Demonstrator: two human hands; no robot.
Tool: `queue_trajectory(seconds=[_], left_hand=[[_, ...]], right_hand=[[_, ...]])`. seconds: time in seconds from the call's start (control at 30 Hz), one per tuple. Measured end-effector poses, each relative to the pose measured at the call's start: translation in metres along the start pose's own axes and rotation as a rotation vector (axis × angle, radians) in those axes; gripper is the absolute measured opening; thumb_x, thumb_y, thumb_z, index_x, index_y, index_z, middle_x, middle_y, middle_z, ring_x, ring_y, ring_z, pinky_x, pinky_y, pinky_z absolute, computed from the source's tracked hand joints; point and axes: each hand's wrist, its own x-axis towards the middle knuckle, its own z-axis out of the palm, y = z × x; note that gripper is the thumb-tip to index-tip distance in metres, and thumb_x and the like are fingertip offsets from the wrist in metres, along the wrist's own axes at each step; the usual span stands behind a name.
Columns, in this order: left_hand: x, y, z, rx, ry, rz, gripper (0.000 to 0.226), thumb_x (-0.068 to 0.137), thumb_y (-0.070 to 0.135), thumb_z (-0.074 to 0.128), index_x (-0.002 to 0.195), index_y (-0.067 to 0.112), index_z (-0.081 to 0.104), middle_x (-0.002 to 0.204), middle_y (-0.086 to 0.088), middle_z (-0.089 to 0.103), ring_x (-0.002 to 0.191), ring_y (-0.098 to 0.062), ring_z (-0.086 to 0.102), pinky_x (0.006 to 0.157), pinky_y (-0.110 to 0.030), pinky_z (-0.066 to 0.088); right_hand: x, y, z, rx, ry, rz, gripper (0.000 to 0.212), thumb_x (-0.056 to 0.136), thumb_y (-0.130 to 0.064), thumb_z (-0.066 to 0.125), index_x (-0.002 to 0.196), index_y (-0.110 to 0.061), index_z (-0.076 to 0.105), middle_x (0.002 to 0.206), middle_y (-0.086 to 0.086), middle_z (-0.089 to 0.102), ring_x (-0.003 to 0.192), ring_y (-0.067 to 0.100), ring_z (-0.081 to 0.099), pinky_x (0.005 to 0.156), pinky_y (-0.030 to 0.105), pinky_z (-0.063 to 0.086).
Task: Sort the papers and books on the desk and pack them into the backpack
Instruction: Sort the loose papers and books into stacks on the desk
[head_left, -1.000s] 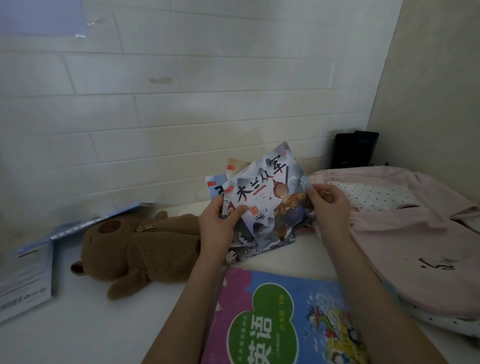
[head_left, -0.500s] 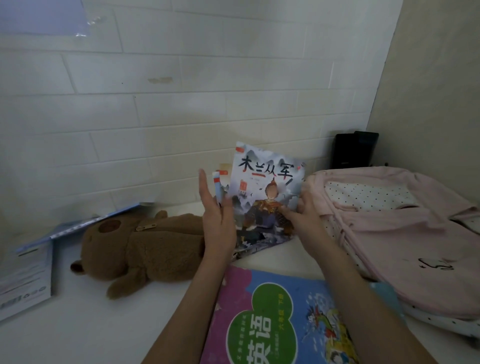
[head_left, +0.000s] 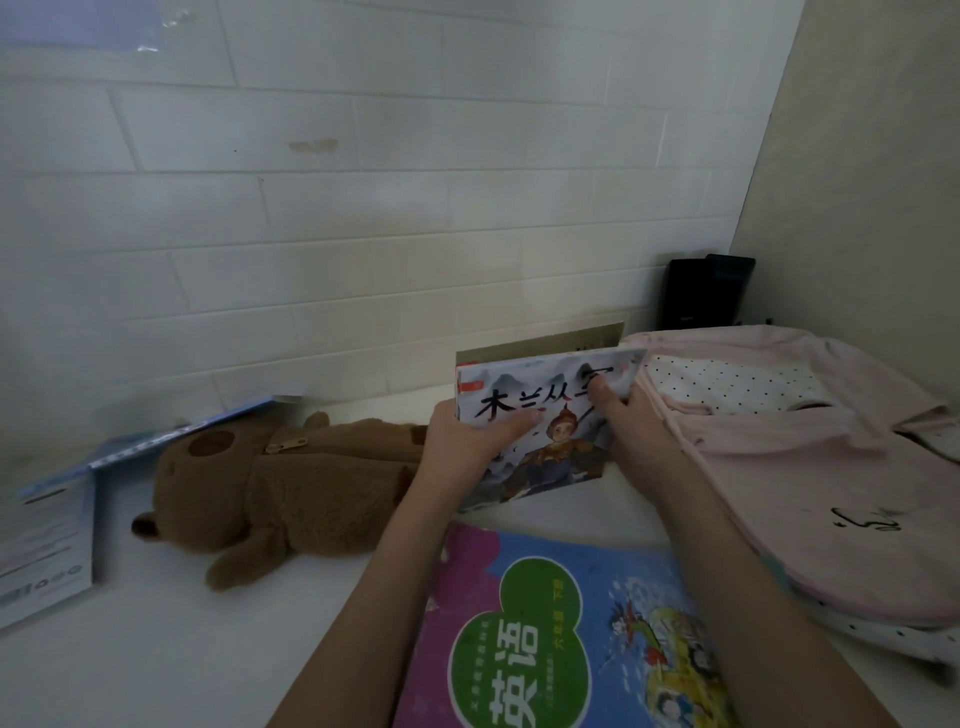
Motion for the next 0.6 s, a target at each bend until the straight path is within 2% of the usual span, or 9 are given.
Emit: queue_trajectory(seconds=[0.1,0.17,0.23,0.3,0.37,0.47,0.53,0.6], left_hand=[[0.000,0.001,-0.001,0.000,0.028,-0.015,0.023,0.077,0.002,0.075,0.086,0.022,0.067,0.072,0.015,0.071,0.068,0.001,0.069,0.060,-0.014,0.054],[0.001,0.002,-0.003,-0.044,0.035,-0.002,0.024,0.079,0.002,0.073,0.090,0.021,0.065,0.072,0.015,0.072,0.070,0.001,0.070,0.060,-0.014,0.054],[0.002,0.002,-0.003,-0.079,0.011,-0.016,0.023,0.081,0.001,0.070,0.093,0.020,0.064,0.076,0.013,0.074,0.072,-0.001,0.070,0.062,-0.016,0.055],[0.002,-0.001,-0.001,-0.055,-0.022,-0.073,0.022,0.080,0.002,0.071,0.093,0.019,0.066,0.085,0.006,0.073,0.075,-0.003,0.070,0.066,-0.018,0.056],[0.002,-0.002,0.000,-0.021,-0.020,-0.114,0.021,0.079,0.003,0.073,0.095,0.015,0.067,0.089,0.002,0.071,0.074,-0.001,0.069,0.068,-0.016,0.056],[0.004,-0.003,0.001,0.016,0.051,-0.120,0.016,0.081,0.004,0.071,0.090,0.015,0.065,0.085,0.000,0.068,0.061,0.006,0.067,0.057,-0.010,0.052],[0.005,-0.004,0.001,0.048,0.104,-0.124,0.012,0.083,0.007,0.070,0.091,0.012,0.064,0.089,-0.005,0.067,0.056,0.007,0.065,0.053,-0.009,0.051],[0.007,-0.006,0.001,0.057,0.149,-0.120,0.014,0.085,0.008,0.068,0.098,0.004,0.065,0.092,-0.010,0.067,0.054,0.006,0.064,0.052,-0.009,0.051]], right_hand=[[-0.001,-0.005,-0.003,-0.014,-0.021,-0.058,0.085,0.045,-0.071,0.079,0.107,-0.017,0.061,0.092,0.001,0.076,0.084,0.017,0.072,0.065,0.025,0.057],[-0.002,-0.007,-0.002,-0.027,-0.002,-0.094,0.088,0.049,-0.075,0.074,0.110,-0.014,0.057,0.084,-0.003,0.074,0.075,0.009,0.071,0.060,0.020,0.055],[-0.002,-0.006,0.000,-0.049,0.008,-0.073,0.087,0.056,-0.072,0.072,0.115,-0.010,0.057,0.091,0.000,0.073,0.079,0.011,0.071,0.065,0.025,0.058],[-0.003,-0.001,0.002,-0.003,-0.009,-0.011,0.063,0.065,-0.053,0.073,0.111,-0.010,0.062,0.096,0.006,0.075,0.087,0.020,0.072,0.074,0.031,0.059],[-0.002,0.003,0.003,0.000,0.013,0.047,0.041,0.074,-0.037,0.070,0.106,-0.013,0.064,0.094,0.006,0.075,0.088,0.022,0.072,0.076,0.032,0.059],[0.002,0.009,0.004,-0.096,0.084,0.051,0.026,0.083,-0.030,0.070,0.105,-0.017,0.063,0.100,0.007,0.073,0.088,0.019,0.071,0.078,0.032,0.058],[0.003,0.014,0.007,-0.152,0.128,0.045,0.030,0.084,-0.033,0.070,0.109,-0.021,0.061,0.105,0.003,0.071,0.090,0.012,0.069,0.076,0.026,0.057],[0.001,0.019,0.011,-0.221,0.127,0.026,0.047,0.083,-0.038,0.070,0.123,-0.017,0.056,0.113,0.002,0.068,0.100,0.012,0.066,0.082,0.028,0.057]])
